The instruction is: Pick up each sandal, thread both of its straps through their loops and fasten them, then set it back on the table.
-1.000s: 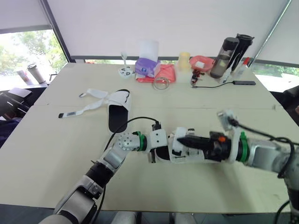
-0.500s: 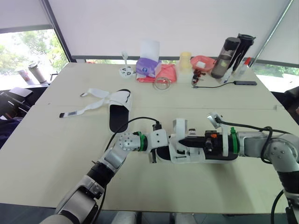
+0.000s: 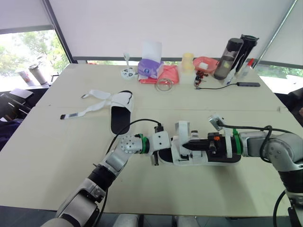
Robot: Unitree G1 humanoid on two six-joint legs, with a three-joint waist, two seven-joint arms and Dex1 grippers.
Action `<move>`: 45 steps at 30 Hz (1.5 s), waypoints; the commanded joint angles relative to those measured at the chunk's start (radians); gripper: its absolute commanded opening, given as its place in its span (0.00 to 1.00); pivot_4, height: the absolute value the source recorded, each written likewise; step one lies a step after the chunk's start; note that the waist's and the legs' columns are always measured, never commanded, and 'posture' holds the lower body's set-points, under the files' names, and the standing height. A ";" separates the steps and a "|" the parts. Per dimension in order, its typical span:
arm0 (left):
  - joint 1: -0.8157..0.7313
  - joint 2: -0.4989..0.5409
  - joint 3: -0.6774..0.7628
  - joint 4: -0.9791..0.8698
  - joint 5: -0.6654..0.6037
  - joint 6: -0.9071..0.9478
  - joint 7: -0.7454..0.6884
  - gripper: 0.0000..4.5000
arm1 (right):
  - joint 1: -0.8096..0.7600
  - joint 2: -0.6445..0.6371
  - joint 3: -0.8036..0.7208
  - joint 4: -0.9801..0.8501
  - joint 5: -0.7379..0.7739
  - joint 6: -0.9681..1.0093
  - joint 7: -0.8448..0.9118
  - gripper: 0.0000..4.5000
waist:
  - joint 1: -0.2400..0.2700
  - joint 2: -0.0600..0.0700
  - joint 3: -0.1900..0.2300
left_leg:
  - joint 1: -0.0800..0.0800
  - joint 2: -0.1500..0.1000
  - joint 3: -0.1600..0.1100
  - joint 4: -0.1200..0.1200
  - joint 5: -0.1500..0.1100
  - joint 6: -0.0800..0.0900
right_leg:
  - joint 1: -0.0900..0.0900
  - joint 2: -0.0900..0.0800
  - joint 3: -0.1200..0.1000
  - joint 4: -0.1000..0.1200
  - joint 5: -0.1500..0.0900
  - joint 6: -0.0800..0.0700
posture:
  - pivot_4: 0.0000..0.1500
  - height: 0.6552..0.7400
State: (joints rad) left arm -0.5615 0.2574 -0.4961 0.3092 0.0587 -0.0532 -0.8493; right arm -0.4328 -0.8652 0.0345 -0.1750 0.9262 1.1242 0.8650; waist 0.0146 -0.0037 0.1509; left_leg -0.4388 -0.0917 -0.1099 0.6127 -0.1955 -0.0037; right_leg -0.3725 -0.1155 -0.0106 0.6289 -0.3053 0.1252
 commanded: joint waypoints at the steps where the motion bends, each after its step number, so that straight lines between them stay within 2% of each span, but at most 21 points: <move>1: 0.048 0.037 -0.034 0.101 0.081 0.075 0.003 0.00 | 0.002 0.013 0.013 -0.029 -0.012 0.014 0.018 0.00 | 0.000 0.000 0.000 | 0.000 0.000 0.000 0.000 0.000 0.000 | 0.000 0.000 0.000 0.000 0.000 0.000 | 1.00 1.00; 10: 0.047 0.035 -0.034 0.108 0.081 0.077 0.005 0.00 | -0.030 0.071 -0.069 -0.020 0.066 0.099 0.005 0.00 | 0.000 0.000 0.000 | 0.000 0.000 0.000 0.000 0.000 0.000 | 0.000 0.000 0.000 0.000 0.000 0.001 | 1.00 1.00; 19: 0.046 0.033 -0.033 0.110 0.080 0.080 0.006 0.00 | -0.028 0.075 -0.089 -0.025 0.066 0.130 0.009 0.00 | 0.000 0.000 0.000 | 0.000 0.000 0.000 0.000 0.000 0.000 | 0.000 0.000 0.000 0.000 0.000 0.001 | 1.00 1.00; 25: 0.045 0.032 -0.031 0.113 0.078 0.081 0.008 0.00 | -0.001 0.067 -0.030 -0.038 -0.016 0.074 0.018 0.00 | 0.000 0.000 0.000 | 0.000 0.000 0.000 0.000 0.000 0.000 | 0.000 0.000 0.000 0.000 0.000 0.001 | 1.00 1.00; 28: 0.046 0.031 -0.031 0.112 0.078 0.082 0.009 0.00 | 0.014 0.039 0.036 -0.055 -0.115 -0.012 0.036 0.00 | 0.000 0.000 0.000 | 0.000 0.000 0.000 0.000 0.000 0.000 | 0.000 0.000 0.000 0.000 0.000 0.001 | 1.00 1.00; 33: 0.047 0.030 -0.032 0.112 0.079 0.082 0.011 0.00 | 0.027 0.006 0.081 -0.069 -0.198 -0.102 0.089 0.00 | 0.000 0.000 -0.001 | 0.001 0.000 0.000 0.000 0.000 0.000 | 0.000 0.001 0.000 0.000 0.001 0.003 | 1.00 1.00; 45: 0.049 0.031 -0.033 0.116 0.079 0.078 0.009 0.00 | 0.101 -0.049 0.133 -0.199 -0.315 -0.272 0.174 0.00 | 0.001 -0.002 -0.002 | 0.001 0.000 0.000 0.000 0.000 0.000 | 0.001 0.001 0.000 0.000 0.002 0.003 | 1.00 1.00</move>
State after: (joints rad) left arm -0.5601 0.2558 -0.4966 0.3102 0.0587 -0.0526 -0.8435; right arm -0.3581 -0.8942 0.1348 -0.3477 0.6484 0.8779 1.0243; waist 0.0152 -0.0060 0.1491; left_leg -0.4377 -0.0917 -0.1102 0.6127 -0.1957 -0.0041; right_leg -0.3718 -0.1147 -0.0106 0.6292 -0.3037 0.1285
